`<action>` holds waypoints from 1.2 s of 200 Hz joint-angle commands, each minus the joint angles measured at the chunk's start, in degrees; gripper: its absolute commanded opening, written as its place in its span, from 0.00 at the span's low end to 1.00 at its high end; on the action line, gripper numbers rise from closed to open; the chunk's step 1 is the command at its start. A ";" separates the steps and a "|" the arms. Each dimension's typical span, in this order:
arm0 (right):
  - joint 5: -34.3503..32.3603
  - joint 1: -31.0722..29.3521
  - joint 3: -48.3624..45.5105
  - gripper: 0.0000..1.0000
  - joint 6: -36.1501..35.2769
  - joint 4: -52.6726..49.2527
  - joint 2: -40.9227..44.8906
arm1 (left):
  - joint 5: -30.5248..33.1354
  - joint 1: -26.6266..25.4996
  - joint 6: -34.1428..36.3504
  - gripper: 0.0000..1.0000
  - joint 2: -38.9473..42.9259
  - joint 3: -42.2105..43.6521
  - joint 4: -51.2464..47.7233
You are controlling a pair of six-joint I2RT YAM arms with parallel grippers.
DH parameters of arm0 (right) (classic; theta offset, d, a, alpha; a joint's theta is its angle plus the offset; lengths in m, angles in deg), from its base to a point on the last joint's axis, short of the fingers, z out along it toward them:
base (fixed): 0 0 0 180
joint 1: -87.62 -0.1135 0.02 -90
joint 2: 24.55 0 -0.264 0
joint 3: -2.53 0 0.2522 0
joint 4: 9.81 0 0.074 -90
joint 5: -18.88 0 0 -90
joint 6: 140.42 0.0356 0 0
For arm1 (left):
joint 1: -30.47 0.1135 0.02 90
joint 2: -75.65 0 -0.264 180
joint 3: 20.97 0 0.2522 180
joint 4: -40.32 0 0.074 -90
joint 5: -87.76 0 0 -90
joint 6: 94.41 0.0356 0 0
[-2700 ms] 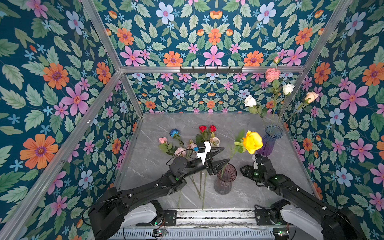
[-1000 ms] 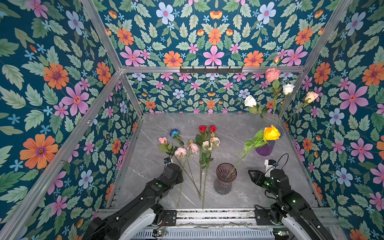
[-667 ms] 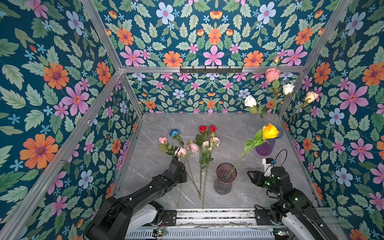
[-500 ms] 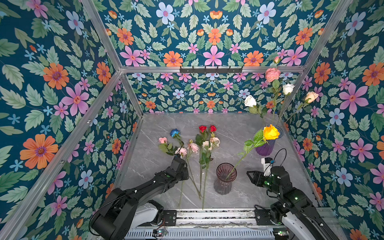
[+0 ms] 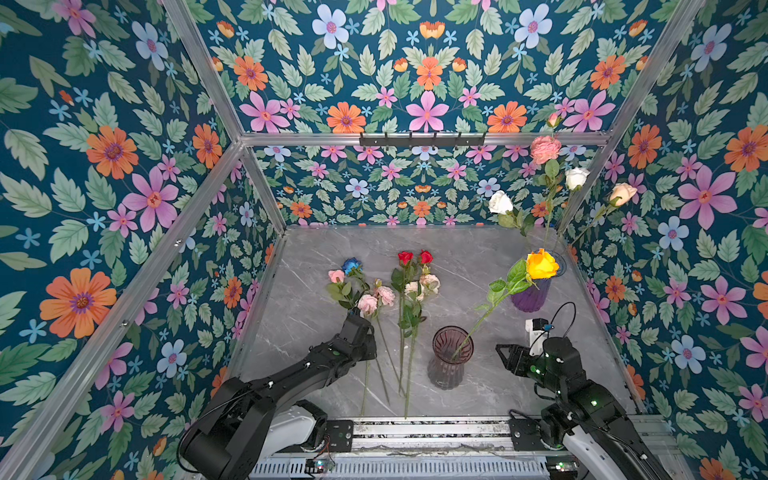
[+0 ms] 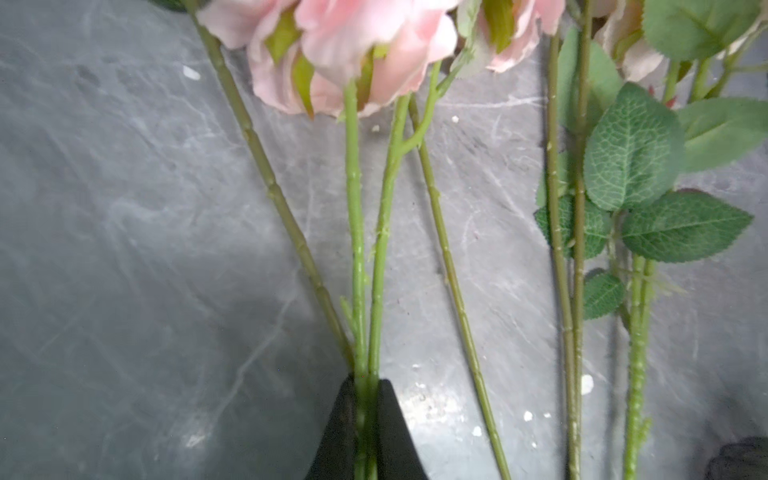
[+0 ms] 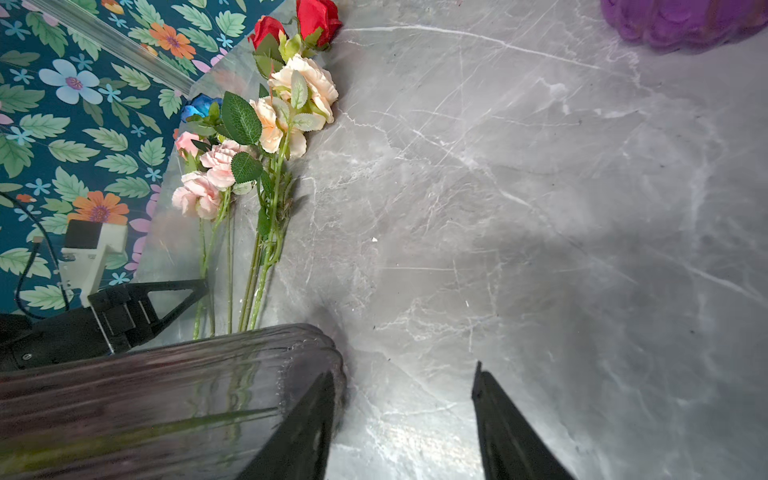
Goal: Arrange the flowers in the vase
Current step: 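Close the left gripper on a pink rose stem in the bunch, then lift the pink roses upright out of the bunch with the left gripper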
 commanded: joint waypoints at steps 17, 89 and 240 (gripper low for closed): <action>-0.23 -0.11 -0.08 0.55 0.33 0.43 1.28 | 0.22 0.05 -0.02 0.06 6.05 -1.37 -3.97; 0.10 -0.09 -0.08 0.55 0.27 0.47 1.30 | -2.16 0.05 0.75 0.00 21.77 -8.05 -5.99; -0.46 -0.09 -0.42 0.55 0.93 -0.76 3.72 | -20.87 -17.40 1.01 0.00 11.95 -15.62 69.86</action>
